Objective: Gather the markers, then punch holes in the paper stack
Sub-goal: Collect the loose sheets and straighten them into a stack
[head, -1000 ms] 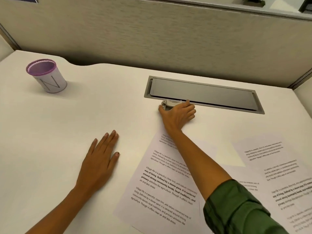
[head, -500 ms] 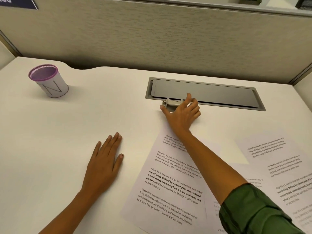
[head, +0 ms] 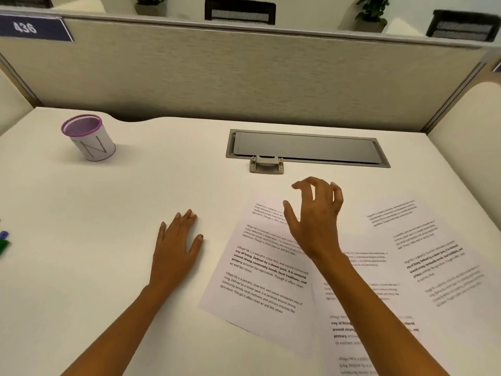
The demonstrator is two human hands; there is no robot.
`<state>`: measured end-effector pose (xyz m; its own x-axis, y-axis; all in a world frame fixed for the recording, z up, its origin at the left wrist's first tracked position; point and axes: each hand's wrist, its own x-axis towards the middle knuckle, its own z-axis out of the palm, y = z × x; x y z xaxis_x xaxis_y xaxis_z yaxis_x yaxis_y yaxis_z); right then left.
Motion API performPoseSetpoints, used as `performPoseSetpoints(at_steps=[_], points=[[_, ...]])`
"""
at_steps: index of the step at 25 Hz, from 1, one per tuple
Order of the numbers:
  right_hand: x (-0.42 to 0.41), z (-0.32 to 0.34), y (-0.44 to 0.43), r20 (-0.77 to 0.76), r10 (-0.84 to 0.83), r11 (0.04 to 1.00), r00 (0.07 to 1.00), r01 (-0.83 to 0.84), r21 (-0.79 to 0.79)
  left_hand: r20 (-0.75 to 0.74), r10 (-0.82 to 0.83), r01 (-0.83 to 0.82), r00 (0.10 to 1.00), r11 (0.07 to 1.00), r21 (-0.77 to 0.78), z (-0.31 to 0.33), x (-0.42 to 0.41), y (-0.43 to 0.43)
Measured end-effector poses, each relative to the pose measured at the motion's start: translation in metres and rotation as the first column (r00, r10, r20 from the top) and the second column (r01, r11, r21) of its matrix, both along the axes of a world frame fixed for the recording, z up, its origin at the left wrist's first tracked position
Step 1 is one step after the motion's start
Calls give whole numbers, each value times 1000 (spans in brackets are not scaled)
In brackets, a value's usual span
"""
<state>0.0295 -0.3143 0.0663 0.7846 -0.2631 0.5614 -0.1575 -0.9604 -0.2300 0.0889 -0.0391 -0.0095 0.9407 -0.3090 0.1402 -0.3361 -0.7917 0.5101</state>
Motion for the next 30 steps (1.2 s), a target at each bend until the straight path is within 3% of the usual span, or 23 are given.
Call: performPoseSetpoints(at_steps=[5,7,11,14,17,19,27,30], points=[[-92,-1,7,-55,8,1000,998,-8,-5,-97,44,-65,994,974,-216,6,-62,-20],[-126,-8,6,-61,-19,998,998,22,55,-86,-1,-13,996,987,-160,5,-87,-24],[-186,-19,-1,86,-184,895,979,131,427,34,-33,31,999,998,58,-1,-116,-23],[-215,-27,-15,-44,-407,761,912,365,537,28,-35,32,999,994,101,2,-118,-21],[-228,-34,-26,-322,-551,616,770,636,465,-24,-55,57,998,994,96,4,-115,-18],[-229,-30,-31,-387,-609,574,692,721,387,-63,-78,82,995,995,54,7,-115,-17],[-216,-10,-46,-678,-596,429,431,884,185,-53,-41,34,998,990,-136,21,-109,-9],[-213,5,-52,-771,-488,357,409,900,251,-122,-11,-18,992,973,-232,25,-105,-11]])
